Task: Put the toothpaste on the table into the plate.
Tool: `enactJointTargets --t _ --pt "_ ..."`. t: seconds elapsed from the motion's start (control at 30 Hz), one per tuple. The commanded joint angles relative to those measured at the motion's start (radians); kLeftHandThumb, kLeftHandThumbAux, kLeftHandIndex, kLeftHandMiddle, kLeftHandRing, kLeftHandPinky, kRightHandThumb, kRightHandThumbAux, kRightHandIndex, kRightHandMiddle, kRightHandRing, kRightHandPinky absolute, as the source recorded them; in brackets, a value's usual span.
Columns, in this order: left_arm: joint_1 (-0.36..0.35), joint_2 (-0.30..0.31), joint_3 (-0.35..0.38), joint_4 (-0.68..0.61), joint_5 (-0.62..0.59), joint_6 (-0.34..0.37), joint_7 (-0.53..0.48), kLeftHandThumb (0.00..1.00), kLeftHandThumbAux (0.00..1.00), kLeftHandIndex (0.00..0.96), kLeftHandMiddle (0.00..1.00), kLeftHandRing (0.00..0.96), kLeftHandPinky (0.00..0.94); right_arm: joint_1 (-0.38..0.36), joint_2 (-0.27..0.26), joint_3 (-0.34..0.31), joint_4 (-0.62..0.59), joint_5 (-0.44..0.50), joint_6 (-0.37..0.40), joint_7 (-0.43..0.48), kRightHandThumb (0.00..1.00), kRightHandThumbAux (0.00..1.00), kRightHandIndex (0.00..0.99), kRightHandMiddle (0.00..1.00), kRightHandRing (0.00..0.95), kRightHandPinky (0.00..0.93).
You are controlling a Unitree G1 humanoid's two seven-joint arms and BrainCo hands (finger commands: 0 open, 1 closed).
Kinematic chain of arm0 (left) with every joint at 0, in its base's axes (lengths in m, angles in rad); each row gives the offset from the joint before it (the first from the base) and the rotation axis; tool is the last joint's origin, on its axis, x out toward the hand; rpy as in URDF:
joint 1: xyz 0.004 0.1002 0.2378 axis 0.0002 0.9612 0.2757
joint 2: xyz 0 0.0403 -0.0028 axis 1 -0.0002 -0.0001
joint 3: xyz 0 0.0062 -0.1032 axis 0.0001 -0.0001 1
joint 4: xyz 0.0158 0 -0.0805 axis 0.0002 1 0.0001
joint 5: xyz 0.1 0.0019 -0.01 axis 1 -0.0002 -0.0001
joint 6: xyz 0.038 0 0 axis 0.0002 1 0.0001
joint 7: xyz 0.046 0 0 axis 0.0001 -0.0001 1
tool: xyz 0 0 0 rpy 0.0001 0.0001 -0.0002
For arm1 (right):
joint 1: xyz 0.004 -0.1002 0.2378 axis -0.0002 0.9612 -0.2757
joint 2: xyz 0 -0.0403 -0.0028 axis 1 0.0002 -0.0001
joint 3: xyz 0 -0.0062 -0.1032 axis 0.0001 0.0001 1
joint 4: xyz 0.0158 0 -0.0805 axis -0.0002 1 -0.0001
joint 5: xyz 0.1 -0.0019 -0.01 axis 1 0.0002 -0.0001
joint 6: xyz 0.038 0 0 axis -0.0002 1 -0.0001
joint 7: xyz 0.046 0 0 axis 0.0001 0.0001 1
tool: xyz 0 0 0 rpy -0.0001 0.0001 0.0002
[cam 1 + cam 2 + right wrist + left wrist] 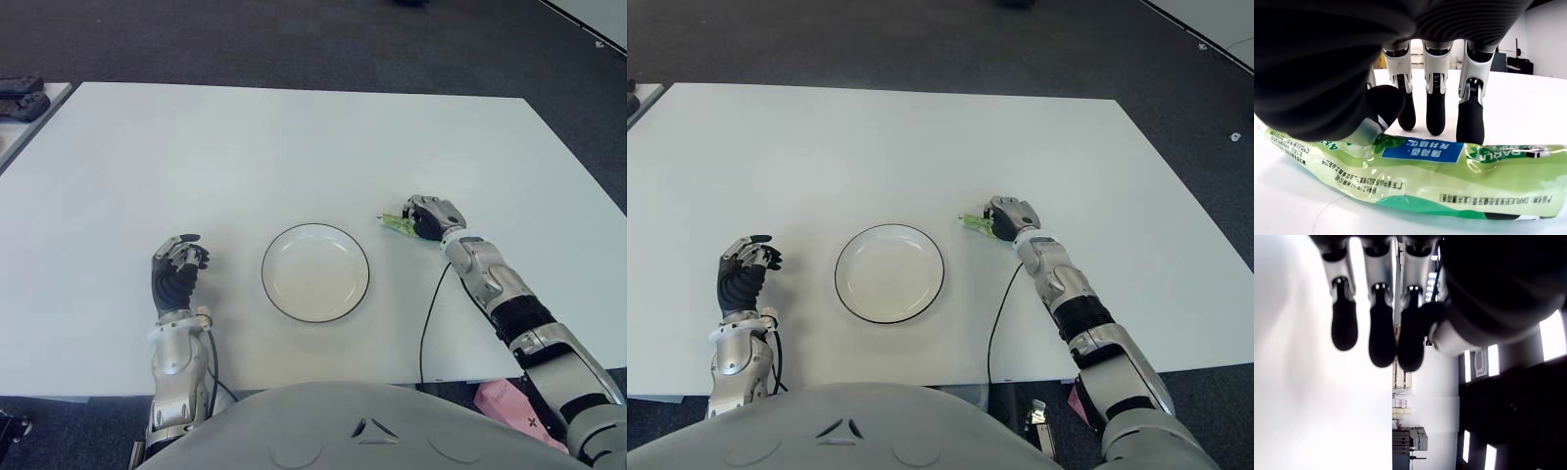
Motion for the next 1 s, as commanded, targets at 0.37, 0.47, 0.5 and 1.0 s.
enactJointTargets --t 0.37,0.47,0.5,1.0 --pt "-0.004 0.007 -0.005 0.001 0.004 0.008 -0.008 0.698 0.722 0.435 0.629 0.608 0.586 0.027 0.084 -0.136 -0.21 0.37 0.44 0.514 0.547 0.326 0.005 0.009 0.014 0.043" --pt "-0.004 0.007 -0.005 -0.002 0.001 0.007 -0.008 0.698 0.722 0.435 0.632 0.609 0.586 0.017 0.078 -0.128 -0.218 0.374 0.481 0.554 0.536 0.286 0.001 0.002 0.004 0.014" --pt "-0.004 0.006 -0.005 -0.002 0.0 0.006 -0.009 0.698 0.722 0.435 0.632 0.609 0.586 0.014 0.076 -0.125 -0.221 0.374 0.492 0.563 0.534 0.278 0.001 0.002 0.003 0.011" --pt "0.004 0.001 -0.007 -0.006 -0.019 -0.009 -0.014 0.696 0.721 0.436 0.652 0.622 0.592 -0.014 0.015 -0.019 -0.241 0.294 0.503 0.637 0.552 0.194 0.0 0.0 0.0 0.0"
